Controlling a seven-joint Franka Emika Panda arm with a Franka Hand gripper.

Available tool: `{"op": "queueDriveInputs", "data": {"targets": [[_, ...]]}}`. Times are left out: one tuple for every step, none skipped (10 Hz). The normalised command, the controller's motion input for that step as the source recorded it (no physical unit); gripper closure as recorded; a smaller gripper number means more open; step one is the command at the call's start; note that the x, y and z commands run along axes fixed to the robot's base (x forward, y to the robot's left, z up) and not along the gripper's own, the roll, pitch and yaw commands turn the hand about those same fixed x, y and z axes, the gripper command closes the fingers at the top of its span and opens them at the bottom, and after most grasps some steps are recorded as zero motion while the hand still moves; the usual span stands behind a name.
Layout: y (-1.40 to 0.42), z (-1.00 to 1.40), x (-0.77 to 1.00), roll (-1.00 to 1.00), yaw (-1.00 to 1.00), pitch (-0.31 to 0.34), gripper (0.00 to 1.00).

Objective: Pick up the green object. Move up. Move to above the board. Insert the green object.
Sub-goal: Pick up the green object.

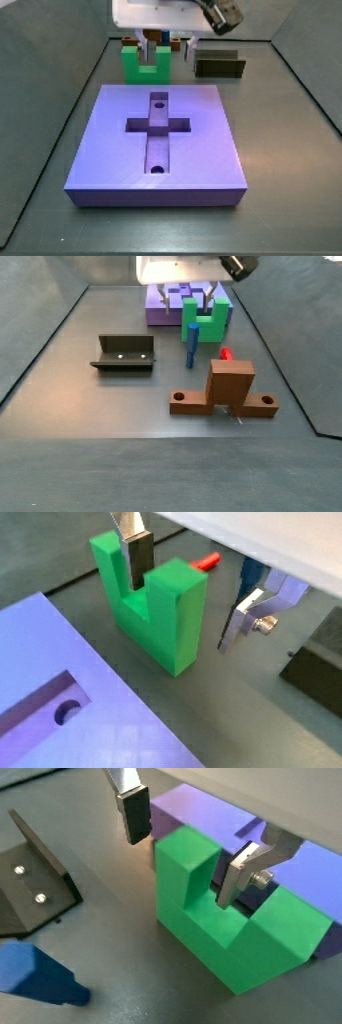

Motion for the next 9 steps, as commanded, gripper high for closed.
{"op": "queueDriveInputs", "data": {"targets": [[0.0,-0.02,0.0,0.02,0.0,0.0,0.0],[0.0,0.0,0.0,0.0,0.0,0.0,0.0],[0.0,0.0,0.0,0.0,0.0,0.0,1.0],[0.0,0.0,0.0,0.0,0.0,0.0,1.0],[0.0,0.0,0.0,0.0,0.0,0.0,1.0],[0.0,0.0,0.0,0.0,0.0,0.0,1.0],[0.0,0.0,0.0,0.0,0.0,0.0,1.0],[0.0,0.0,0.0,0.0,0.0,0.0,1.0],[0.0,0.0,0.0,0.0,0.0,0.0,1.0]]}}
